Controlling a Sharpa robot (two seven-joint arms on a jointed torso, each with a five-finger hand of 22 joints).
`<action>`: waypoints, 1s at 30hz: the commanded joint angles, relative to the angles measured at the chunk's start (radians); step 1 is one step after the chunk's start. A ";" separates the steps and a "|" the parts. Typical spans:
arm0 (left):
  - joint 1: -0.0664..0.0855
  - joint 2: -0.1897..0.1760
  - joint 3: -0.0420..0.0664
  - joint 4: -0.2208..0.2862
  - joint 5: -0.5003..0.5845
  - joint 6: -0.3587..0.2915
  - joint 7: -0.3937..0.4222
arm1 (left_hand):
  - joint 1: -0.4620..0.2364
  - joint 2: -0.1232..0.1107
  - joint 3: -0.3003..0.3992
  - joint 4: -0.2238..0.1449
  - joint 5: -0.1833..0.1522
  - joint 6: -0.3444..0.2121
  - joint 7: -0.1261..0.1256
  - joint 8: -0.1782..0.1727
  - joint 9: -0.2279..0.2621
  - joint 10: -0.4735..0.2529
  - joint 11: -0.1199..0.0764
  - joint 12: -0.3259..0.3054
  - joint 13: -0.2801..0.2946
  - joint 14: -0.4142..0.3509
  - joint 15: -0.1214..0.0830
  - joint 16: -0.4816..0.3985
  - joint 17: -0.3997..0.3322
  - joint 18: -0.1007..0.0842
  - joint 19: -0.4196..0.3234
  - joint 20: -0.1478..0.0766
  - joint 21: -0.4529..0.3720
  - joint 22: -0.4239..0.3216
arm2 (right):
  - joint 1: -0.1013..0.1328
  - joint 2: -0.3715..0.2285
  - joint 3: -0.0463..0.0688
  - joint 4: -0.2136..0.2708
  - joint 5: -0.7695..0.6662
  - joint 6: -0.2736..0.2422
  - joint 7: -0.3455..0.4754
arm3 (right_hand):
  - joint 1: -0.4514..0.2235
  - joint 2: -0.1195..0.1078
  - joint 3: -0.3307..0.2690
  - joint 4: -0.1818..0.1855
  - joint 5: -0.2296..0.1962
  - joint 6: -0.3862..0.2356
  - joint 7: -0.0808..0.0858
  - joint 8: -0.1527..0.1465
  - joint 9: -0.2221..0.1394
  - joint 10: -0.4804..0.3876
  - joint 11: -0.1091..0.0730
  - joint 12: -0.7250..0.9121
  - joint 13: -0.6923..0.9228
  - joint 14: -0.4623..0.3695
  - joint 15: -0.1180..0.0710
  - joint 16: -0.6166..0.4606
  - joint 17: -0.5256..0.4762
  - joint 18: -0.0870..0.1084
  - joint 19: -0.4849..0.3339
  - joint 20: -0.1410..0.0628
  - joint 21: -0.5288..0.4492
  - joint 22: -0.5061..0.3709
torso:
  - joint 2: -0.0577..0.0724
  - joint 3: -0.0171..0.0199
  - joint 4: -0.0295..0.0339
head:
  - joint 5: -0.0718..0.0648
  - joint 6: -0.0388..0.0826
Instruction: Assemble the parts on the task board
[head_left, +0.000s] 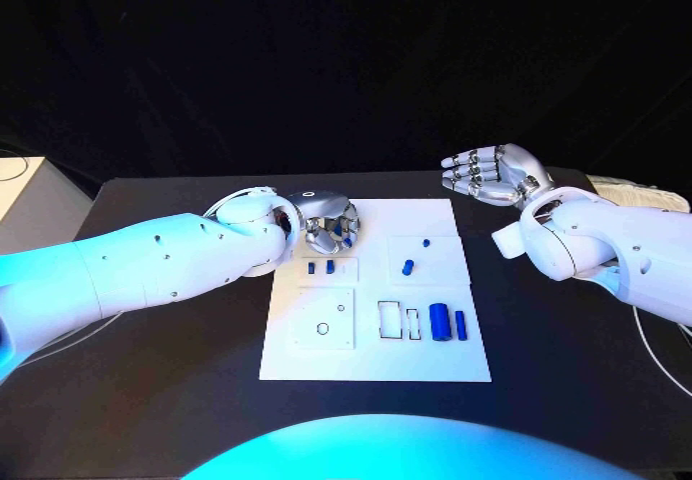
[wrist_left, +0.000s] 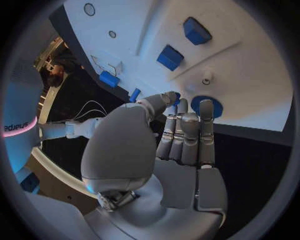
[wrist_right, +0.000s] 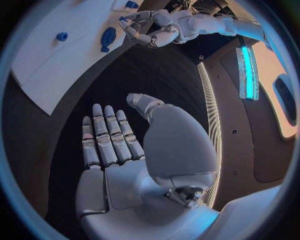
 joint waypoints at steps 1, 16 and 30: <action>0.003 -0.025 0.010 0.033 0.038 -0.005 0.004 | -0.008 -0.001 -0.006 0.001 0.004 0.013 0.001 -0.008 0.001 0.011 0.002 -0.014 -0.001 0.010 0.000 0.005 0.001 0.014 0.003 -0.001 0.003 0.002 | 0.000 -0.002 0.000 0.002 0.002 0.006 0.011 | -0.004 0.002 0.007 -0.001 0.005 0.005 0.069 -0.005 -0.001 -0.002 0.003 -0.003 0.000 0.000 0.005 -0.002 -0.001 -0.006 -0.002 -0.002 -0.001 -0.001 | -0.001 0.0013 0.0022 | 0.001 -0.002; 0.002 -0.108 0.027 0.075 0.062 0.043 -0.027 | -0.016 -0.008 -0.013 0.002 0.004 0.012 0.005 -0.024 0.002 0.016 0.005 -0.038 -0.004 0.004 0.003 0.001 -0.012 0.014 -0.001 0.002 -0.002 -0.001 | -0.001 -0.003 0.000 -0.002 0.000 0.006 0.011 | -0.004 0.001 0.009 -0.002 0.006 0.006 0.069 -0.006 -0.002 -0.001 0.003 -0.003 0.000 0.001 0.005 -0.002 -0.002 -0.006 0.002 -0.002 -0.001 -0.001 | -0.002 -0.0011 0.0014 | 0.005 -0.003; -0.004 -0.100 0.026 0.036 0.052 0.052 -0.036 | -0.013 -0.008 -0.012 -0.001 0.005 0.014 0.005 -0.027 0.003 0.020 0.005 -0.042 -0.004 0.006 0.004 0.002 -0.009 0.014 -0.001 0.003 -0.003 -0.001 | -0.004 -0.003 0.000 -0.004 0.000 0.007 0.012 | -0.005 0.001 0.009 -0.002 0.006 0.006 0.069 -0.007 -0.002 -0.001 0.003 -0.003 0.000 0.001 0.005 -0.002 -0.003 -0.006 0.002 -0.002 0.000 -0.002 | 0.001 -0.0008 0.0006 | 0.005 -0.004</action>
